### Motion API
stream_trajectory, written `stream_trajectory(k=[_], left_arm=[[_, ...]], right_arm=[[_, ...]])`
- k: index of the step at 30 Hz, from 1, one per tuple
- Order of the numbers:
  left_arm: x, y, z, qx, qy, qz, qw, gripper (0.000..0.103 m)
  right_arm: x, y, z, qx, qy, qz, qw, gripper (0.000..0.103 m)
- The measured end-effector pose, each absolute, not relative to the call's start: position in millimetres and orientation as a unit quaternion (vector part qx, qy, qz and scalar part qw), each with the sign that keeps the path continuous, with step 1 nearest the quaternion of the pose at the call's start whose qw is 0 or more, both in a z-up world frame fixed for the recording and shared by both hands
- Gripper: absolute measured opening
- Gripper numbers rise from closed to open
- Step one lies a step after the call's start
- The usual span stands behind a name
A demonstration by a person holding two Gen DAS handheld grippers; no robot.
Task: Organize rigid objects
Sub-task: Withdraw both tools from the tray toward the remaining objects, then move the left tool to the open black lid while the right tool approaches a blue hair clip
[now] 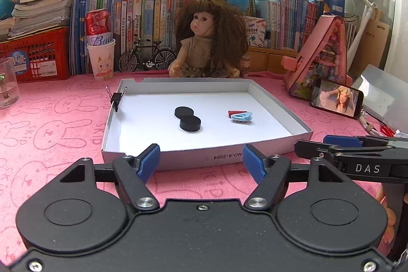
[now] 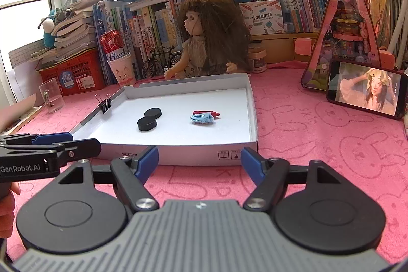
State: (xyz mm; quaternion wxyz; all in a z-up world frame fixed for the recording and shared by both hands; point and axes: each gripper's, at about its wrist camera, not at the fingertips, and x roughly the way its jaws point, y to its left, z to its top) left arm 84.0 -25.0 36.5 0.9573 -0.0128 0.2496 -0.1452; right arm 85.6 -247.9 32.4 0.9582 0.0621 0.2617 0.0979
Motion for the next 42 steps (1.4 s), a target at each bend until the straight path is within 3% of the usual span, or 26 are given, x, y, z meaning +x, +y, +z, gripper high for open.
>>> stream_trajectory(k=[17, 23, 28, 31, 42], left_arm=[[7, 7, 1, 0.003, 0.270, -0.135, 0.953, 0.066], [-5, 6, -2, 0.022, 0.261, -0.143, 0.954, 0.056], [-9, 7, -3, 0.024, 0.259, -0.136, 0.956, 0.039], [-9, 8, -4, 0.029, 0.258, -0.138, 0.956, 0.037], [-5, 4, -6, 0.024, 0.258, -0.137, 0.956, 0.037]], right_arm=[[23, -253, 11, -0.002, 0.265, 0.154, 0.952, 0.082], [18, -246, 8, -0.029, 0.266, 0.175, 0.947, 0.082], [17, -239, 9, -0.039, 0.262, 0.186, 0.946, 0.081], [14, -232, 9, -0.059, 0.261, 0.202, 0.942, 0.080], [14, -223, 4, -0.062, 0.263, 0.194, 0.943, 0.063]])
